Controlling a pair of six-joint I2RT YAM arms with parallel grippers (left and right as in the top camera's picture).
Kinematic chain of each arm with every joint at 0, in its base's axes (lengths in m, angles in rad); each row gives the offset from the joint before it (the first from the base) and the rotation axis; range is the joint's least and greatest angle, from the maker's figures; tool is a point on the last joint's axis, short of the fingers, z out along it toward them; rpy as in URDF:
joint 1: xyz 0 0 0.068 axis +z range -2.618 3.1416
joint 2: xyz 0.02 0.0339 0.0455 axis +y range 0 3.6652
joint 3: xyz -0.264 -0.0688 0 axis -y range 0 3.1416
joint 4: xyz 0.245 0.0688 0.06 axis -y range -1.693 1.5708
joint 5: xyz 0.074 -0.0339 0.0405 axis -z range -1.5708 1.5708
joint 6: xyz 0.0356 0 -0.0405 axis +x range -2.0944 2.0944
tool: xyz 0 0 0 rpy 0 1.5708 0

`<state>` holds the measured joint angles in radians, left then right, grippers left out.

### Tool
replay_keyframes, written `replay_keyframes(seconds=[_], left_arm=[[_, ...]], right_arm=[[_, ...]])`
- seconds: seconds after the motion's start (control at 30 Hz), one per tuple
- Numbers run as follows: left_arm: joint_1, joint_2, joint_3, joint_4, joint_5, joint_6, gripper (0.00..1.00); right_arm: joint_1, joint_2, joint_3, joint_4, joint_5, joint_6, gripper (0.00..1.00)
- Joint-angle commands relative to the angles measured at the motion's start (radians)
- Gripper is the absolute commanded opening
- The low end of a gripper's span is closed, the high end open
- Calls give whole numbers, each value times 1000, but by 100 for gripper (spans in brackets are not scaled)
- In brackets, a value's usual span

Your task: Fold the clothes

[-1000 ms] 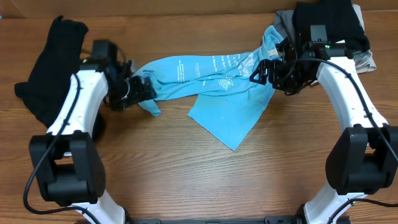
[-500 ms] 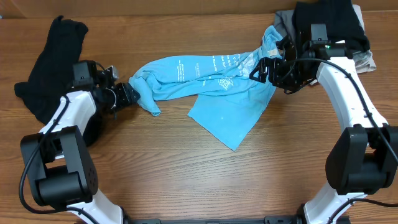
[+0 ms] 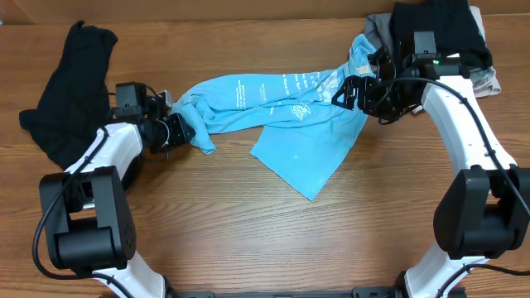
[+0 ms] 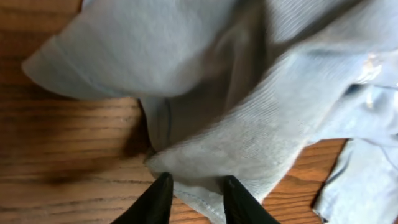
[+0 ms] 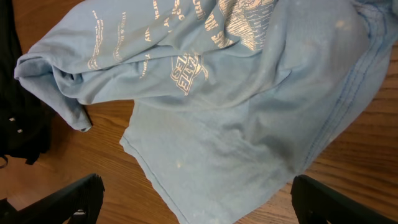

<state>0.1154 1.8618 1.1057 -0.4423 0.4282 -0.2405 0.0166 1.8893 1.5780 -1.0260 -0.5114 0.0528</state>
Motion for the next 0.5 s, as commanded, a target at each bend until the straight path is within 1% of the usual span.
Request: replay_keyframes(seconds=[0.0,0.07,0.27,0.37,0.47], left_arm=[[-12,18,-18,-2,-65,-15,26],[-12,19,-31,-3,-85,-14,23],[-12,21,-67,2,-206,-15,19],[-13,27,-71,30,-214,-20,19],[-13,32,-72,59,-214,-56,19]], right_arm=[[2,-4,-3,3,-3,3,100],[2,-4,-3,3,-3,3,100],[2,-4,-3,4,-3,3,100],[2,-4,-3,5,-3,3,100],[2,-4,-3,5,-3,3,100]])
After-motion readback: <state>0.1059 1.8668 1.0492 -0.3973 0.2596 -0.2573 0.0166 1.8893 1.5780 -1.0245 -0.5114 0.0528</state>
